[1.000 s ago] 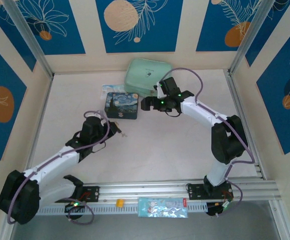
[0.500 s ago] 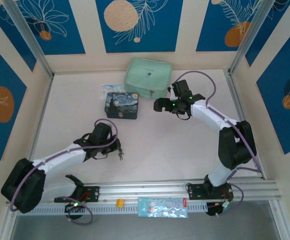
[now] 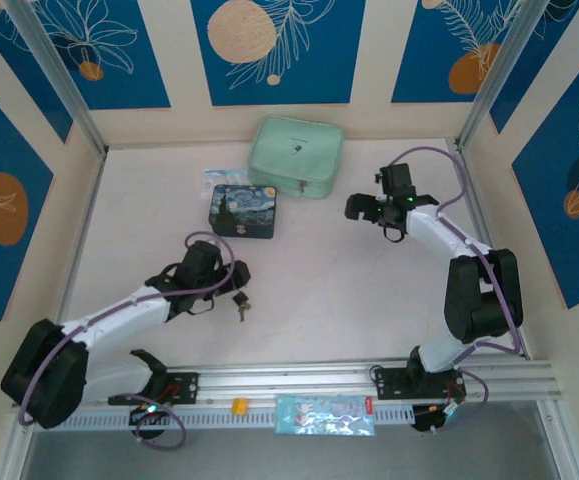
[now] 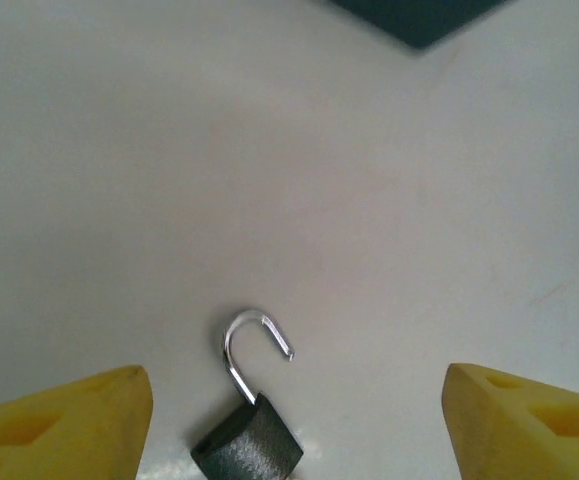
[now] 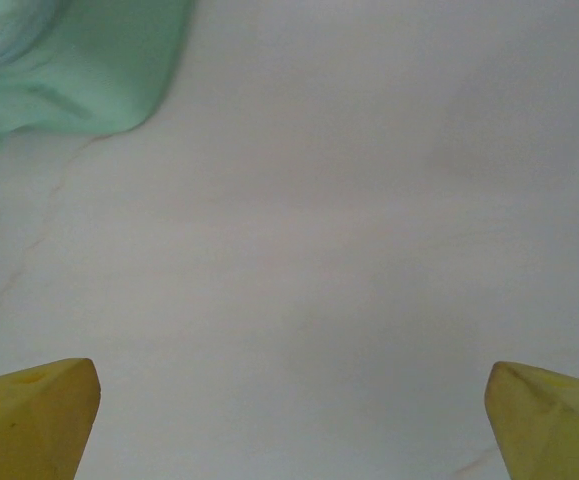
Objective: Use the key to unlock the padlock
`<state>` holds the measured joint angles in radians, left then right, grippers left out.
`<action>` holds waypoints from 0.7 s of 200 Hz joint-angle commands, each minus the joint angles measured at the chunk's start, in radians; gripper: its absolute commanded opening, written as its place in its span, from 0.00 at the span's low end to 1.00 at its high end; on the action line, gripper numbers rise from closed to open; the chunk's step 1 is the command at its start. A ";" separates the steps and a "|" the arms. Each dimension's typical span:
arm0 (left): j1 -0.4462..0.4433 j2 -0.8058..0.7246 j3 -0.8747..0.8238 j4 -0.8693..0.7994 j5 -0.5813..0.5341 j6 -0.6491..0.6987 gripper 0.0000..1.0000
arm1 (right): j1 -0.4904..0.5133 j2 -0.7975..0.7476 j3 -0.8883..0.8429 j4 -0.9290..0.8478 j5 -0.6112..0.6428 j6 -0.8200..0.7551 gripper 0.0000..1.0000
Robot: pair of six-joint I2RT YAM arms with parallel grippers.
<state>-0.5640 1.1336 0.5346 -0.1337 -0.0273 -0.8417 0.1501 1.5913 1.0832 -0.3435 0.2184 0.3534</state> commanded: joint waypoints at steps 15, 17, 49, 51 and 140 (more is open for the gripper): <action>0.148 -0.110 0.073 -0.038 -0.152 0.138 0.86 | -0.107 -0.021 -0.098 0.160 0.044 -0.062 0.99; 0.159 -0.112 0.075 -0.039 -0.157 0.146 0.88 | -0.111 -0.021 -0.102 0.168 0.044 -0.063 0.99; 0.297 -0.099 0.111 -0.014 -0.263 0.295 0.96 | -0.144 0.000 -0.183 0.320 0.036 -0.097 0.99; 0.303 -0.094 0.114 -0.011 -0.272 0.305 0.96 | -0.144 0.001 -0.187 0.331 0.035 -0.100 0.99; 0.393 0.179 0.127 0.208 -0.497 0.647 0.99 | -0.121 -0.088 -0.550 0.941 0.001 -0.235 0.99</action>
<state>-0.1959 1.2842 0.6632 -0.0231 -0.4583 -0.3107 0.0204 1.5795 0.6399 0.3332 0.2630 0.1719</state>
